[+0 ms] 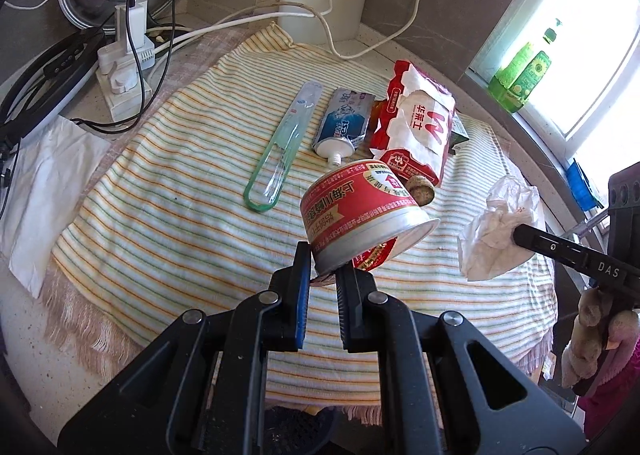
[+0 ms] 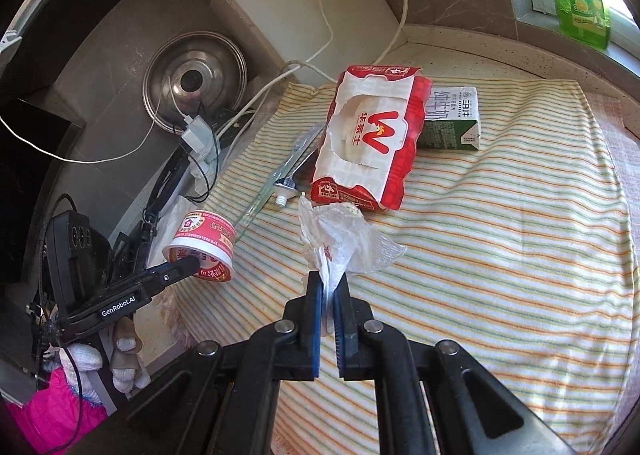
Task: Collect trash
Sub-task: 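Carry the paper cup and tissue wrapper down over the blue basket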
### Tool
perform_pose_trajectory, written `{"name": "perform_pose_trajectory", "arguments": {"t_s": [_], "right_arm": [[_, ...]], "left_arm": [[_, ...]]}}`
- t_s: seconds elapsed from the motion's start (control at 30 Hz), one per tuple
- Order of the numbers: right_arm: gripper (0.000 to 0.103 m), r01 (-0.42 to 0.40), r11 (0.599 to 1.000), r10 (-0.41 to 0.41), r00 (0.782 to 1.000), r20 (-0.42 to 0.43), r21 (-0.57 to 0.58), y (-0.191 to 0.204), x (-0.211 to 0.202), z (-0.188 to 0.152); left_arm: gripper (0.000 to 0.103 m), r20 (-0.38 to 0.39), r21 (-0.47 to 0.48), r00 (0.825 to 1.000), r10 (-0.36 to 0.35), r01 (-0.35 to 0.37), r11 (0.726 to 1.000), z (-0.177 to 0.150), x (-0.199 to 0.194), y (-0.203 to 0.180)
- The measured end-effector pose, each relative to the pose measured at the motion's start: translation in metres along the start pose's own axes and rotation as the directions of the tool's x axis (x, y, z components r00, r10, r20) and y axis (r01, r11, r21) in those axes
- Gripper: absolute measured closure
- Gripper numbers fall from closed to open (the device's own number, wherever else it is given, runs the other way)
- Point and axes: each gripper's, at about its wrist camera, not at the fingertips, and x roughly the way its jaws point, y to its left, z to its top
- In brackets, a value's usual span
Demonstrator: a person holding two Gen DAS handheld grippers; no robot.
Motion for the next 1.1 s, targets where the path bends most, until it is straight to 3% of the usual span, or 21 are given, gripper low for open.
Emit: {"name": "perform_pose_trajectory", "arguments": {"t_s": [0.67,1.1], "right_arm": [[0.1,-0.014,1.0,0.014,1.0,0.026,0.012,0.072,-0.035,-0.079],[0.1,-0.023,1.0,0.023,0.999,-0.035,0.01,0.111,-0.021,-0.134]], "left_arm": [[0.093,-0.024,0.065,0.999,-0.035,0.037,0.997,-0.065,-0.058,0.027],[0.093,-0.102,0.031,0.994,-0.044,0.047,0.998,-0.12,-0.062,0.055]]}}
